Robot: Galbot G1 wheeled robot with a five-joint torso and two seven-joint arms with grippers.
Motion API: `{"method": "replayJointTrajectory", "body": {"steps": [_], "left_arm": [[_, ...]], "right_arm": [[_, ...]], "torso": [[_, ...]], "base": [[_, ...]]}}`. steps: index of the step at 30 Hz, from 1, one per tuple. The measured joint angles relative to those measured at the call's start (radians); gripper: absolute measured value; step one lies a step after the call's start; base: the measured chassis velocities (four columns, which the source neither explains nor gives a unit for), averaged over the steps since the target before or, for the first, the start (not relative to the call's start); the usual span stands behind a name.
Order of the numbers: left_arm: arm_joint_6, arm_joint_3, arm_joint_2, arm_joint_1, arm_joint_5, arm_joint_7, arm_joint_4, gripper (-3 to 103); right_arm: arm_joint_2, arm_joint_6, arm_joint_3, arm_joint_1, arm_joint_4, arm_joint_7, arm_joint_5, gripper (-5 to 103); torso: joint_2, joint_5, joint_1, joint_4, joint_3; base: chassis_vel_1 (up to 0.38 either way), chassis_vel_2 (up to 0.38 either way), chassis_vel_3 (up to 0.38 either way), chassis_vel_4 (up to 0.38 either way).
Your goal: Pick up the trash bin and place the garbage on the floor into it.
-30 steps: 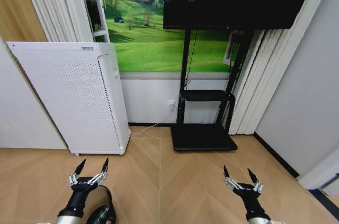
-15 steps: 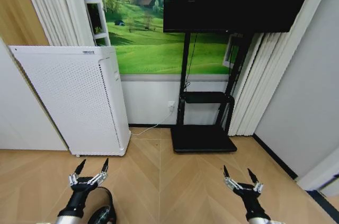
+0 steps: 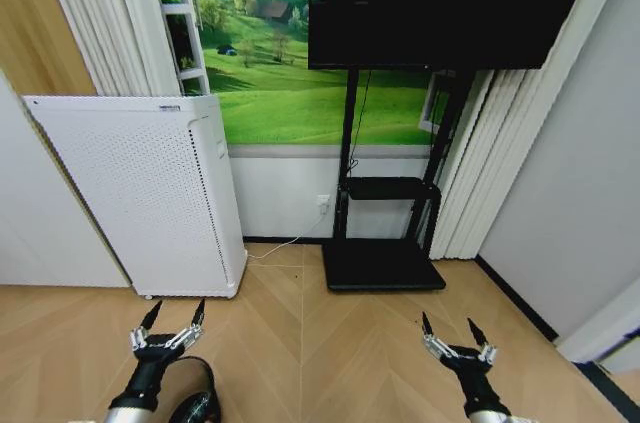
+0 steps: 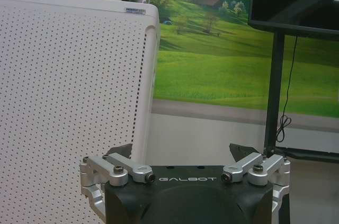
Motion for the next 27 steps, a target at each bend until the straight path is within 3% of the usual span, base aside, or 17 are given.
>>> {"method": "replayJointTrajectory", "body": {"steps": [27], "left_arm": [[0.0,0.0,0.0,0.0,0.0,0.0,0.0,100]], "right_arm": [[0.0,0.0,0.0,0.0,0.0,0.0,0.0,100]], "torso": [[0.111,0.0,0.039,0.0,0.072]], "base": [[0.0,0.0,0.0,0.0]]}}
